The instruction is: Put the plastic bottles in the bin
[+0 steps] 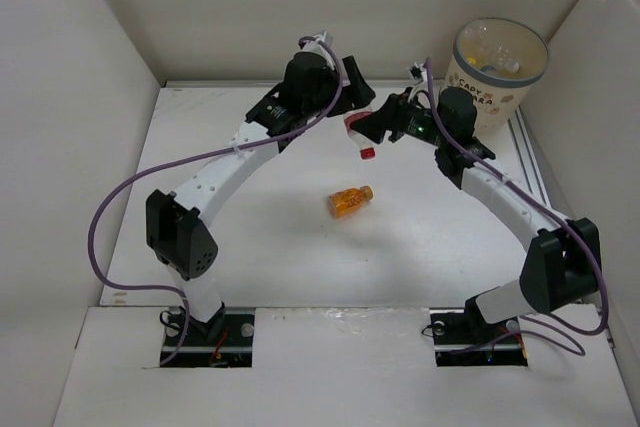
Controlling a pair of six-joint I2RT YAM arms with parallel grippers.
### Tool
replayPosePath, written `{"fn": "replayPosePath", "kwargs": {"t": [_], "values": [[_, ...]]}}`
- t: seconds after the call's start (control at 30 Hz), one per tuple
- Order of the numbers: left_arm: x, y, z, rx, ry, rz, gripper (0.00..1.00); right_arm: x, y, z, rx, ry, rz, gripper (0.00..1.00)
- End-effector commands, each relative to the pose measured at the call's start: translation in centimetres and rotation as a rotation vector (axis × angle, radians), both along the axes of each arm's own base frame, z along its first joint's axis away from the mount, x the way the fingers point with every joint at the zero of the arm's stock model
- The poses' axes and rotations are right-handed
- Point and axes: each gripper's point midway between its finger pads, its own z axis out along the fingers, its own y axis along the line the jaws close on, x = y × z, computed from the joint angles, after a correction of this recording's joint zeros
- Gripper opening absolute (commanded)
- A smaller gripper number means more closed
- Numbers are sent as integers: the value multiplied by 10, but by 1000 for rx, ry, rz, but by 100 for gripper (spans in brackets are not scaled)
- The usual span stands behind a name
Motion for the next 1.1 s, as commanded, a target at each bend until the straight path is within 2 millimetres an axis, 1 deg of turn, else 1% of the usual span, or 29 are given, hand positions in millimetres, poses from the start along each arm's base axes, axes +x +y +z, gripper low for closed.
{"fn": "replayPosePath", "kwargs": {"t": [0.0,0.07,0.1,0.17,0.2,0.23,0.27,0.3,0.33,0.37,0.4,0.43,0.47,0.5,0.53,0.63,0.67,0.7,0.73,0.77,0.8,0.83,0.87,0.9,0.93,0.97,1.0,1.03,1.07], "values": [[-38,-17,101,-210,-166,-122,98,-5,13,29,56,-61,51,0],[-37,-14,112,-221,-187,-110,100,-3,12,29,56,-62,40,0],[-37,-13,121,-231,-204,-101,100,-3,12,29,56,-62,40,0],[-37,-11,128,-236,-214,-92,100,2,5,29,61,-54,20,0],[-36,-8,131,-236,-217,-79,100,2,5,29,61,-54,20,0],[-32,-3,140,-244,-234,-61,100,2,5,29,61,-54,20,0],[-32,-1,142,-242,-235,-49,100,4,2,30,65,-47,11,0],[-28,0,140,-235,-231,-32,100,5,1,25,62,-37,1,0],[-25,8,144,-222,-228,15,100,8,-3,25,62,-37,-8,0],[-25,8,142,-216,-220,15,100,14,-11,25,62,-38,-38,0],[-21,14,142,-214,-221,29,100,15,-13,25,61,-38,-34,0],[-24,7,142,-236,-221,-8,100,15,-15,29,69,-39,-31,0],[-15,13,129,-230,-195,2,100,13,-14,29,74,-32,-20,0],[-17,10,122,-230,-175,-11,100,15,-14,30,74,-33,-20,0],[-16,10,120,-232,-177,-11,100,15,-14,30,74,-33,-20,0],[-10,12,103,-214,-146,23,100,22,-19,35,79,-44,-76,0],[-12,20,111,-219,-164,54,100,29,-29,39,83,-54,-131,0],[-11,25,111,-215,-167,78,100,39,-43,37,79,-45,-186,0],[-12,30,113,-211,-169,97,100,46,-53,41,78,-42,-228,0],[-11,33,105,-178,-158,113,100,51,-64,51,83,-59,-263,0],[-8,40,104,-142,-171,139,100,57,-75,59,87,-72,-298,0],[-7,43,99,-115,-167,149,100,67,-99,65,85,-70,-362,0],[-7,45,95,-94,-164,157,100,75,-113,88,97,-109,-404,0],[-6,45,87,-72,-159,153,100,83,-127,96,99,-117,-449,0],[-5,45,68,-36,-136,149,100,94,-148,105,103,-127,-537,0],[-5,46,54,8,-131,139,100,101,-176,127,110,-154,-618,0],[-4,47,54,9,-155,135,100,110,-193,130,110,-152,-678,0],[-7,46,37,38,-142,111,100,117,-211,135,119,-145,-746,0],[-6,46,30,60,-147,104,100,125,-246,136,114,-130,-862,0]]}}
